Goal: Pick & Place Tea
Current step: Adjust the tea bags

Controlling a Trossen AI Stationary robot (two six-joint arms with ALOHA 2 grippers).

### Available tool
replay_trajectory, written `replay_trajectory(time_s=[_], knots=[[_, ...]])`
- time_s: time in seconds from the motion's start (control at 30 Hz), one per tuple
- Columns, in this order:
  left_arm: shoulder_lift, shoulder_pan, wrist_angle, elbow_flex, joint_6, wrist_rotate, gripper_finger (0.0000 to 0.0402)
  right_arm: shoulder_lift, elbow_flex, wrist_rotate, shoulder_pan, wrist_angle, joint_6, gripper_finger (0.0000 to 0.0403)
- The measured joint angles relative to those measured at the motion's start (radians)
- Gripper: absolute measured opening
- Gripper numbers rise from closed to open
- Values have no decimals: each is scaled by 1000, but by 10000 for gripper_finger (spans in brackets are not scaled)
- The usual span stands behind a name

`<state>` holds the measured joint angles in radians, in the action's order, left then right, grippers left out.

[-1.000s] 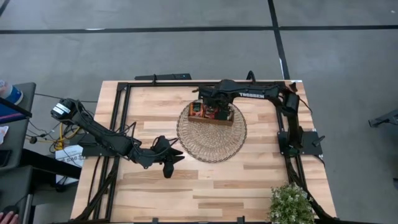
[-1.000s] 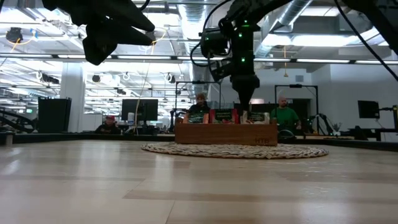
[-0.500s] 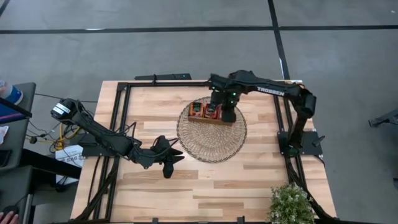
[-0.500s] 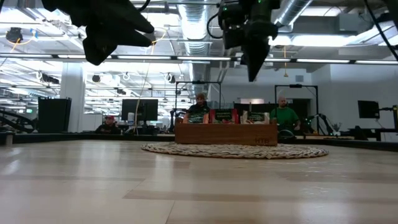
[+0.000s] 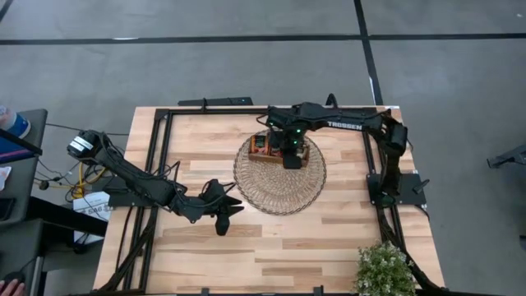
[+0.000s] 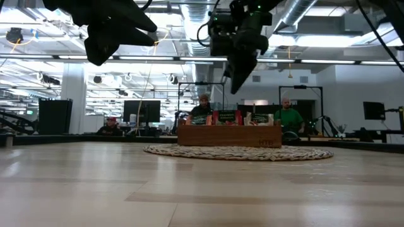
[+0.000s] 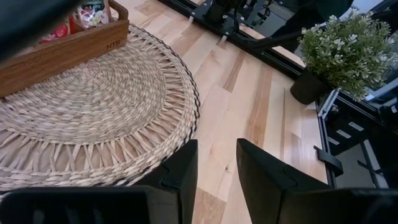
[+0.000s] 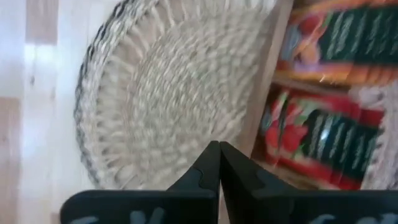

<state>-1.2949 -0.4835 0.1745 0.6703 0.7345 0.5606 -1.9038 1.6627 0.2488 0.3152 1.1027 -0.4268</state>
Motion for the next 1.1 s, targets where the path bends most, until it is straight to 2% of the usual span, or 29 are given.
replay_trajectory(time_s=[0.13,0.33,0.53,0.67,1.1], knots=[[0,0,0,0,-7,0,101,-6,1,21,-1,-52,0,0],[0,0,0,0,-7,0,101,-102,1,19,-8,-74,1,0],[0,0,8,0,-8,0,101,-147,1,-21,-1,-81,-11,0],[0,0,8,0,-8,0,101,-144,2,-124,14,-94,-7,0],[0,0,7,0,-8,0,101,-146,2,-197,67,-120,44,0]])
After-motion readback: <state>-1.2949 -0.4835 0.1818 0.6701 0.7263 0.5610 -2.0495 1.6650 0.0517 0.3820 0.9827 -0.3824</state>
